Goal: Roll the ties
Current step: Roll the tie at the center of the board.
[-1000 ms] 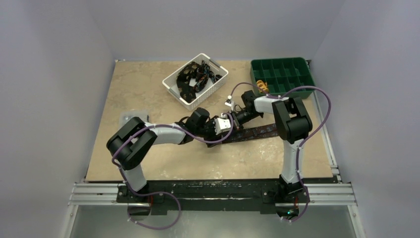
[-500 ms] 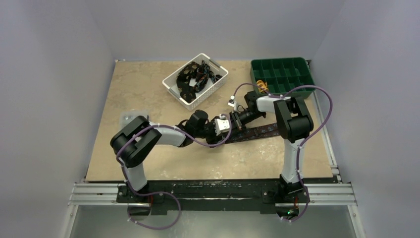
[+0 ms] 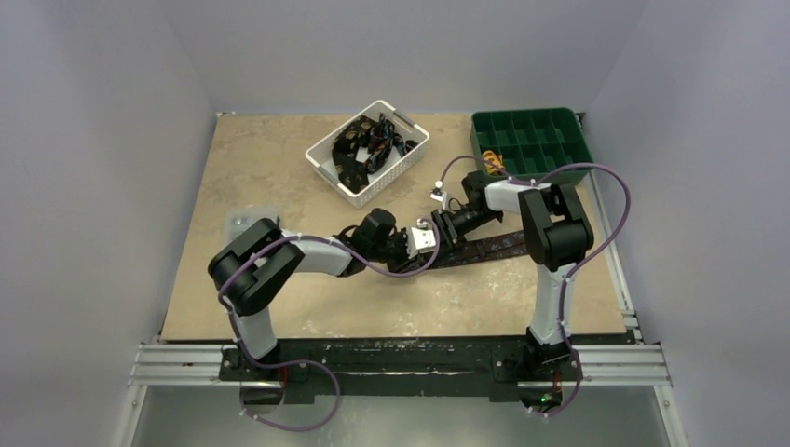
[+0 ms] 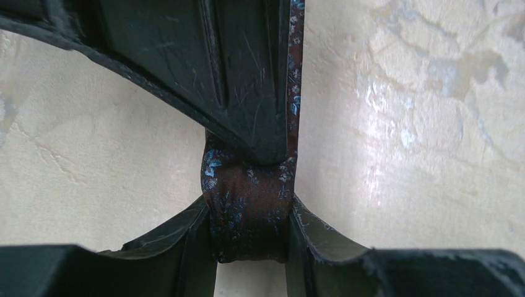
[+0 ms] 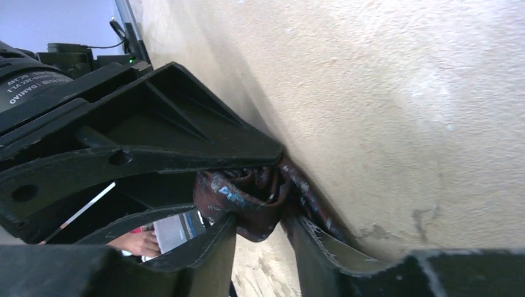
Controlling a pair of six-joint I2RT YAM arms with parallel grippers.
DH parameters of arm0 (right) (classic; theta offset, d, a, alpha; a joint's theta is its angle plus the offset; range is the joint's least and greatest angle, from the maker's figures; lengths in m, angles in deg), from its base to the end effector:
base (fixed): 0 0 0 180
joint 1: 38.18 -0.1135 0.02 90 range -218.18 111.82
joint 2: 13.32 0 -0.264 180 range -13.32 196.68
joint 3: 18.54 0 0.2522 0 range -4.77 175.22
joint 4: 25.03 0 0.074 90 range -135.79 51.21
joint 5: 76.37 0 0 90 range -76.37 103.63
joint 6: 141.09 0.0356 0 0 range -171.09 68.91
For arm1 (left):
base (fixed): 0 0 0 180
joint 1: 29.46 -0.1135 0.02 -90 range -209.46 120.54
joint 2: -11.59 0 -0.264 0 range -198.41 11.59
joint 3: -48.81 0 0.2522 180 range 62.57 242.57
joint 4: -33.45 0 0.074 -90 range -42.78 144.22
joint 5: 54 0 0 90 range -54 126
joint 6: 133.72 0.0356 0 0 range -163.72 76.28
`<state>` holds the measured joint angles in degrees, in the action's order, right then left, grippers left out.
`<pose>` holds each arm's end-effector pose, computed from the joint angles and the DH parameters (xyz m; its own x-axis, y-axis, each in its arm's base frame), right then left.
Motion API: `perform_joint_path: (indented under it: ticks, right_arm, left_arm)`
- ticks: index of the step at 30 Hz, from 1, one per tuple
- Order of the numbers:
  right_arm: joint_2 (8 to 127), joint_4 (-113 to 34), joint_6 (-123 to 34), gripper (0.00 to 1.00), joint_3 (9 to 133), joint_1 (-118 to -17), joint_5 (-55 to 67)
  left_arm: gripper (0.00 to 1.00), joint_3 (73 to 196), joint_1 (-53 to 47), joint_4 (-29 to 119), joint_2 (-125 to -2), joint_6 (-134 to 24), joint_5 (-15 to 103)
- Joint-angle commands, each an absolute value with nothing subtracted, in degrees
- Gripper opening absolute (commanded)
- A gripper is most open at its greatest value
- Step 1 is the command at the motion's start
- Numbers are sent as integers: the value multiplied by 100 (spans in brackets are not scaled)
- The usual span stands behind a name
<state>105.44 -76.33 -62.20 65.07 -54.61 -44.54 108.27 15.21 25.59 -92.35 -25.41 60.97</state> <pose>0.3358 0.1305 0.1071 -0.9009 -0.3716 -0.2242 -0.3804 0.4274 0.8202 0.2375 -0.2559 0.1296 -0.1268 0.5258 -0.8411 0.9671 0.2542 0.0131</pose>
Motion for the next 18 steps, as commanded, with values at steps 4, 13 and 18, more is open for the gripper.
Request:
perform_joint_path:
  ticks: [4,13,18]
  right_arm:
    - [9792,-7902,-6428,58,6388,-5479,-4387]
    - [10142,-6896,-5266,53,6507,-5875,-4614]
    - [10361,-6753,-5222,45,6535,-6040,-4478]
  left_arm:
    - [22,10961,1501,4495,-8888,-1633,5606]
    - [26,11542,1642,5137,-9141,-1741,5488]
    - [28,11649,1651,5282,-9212,-1676,5389]
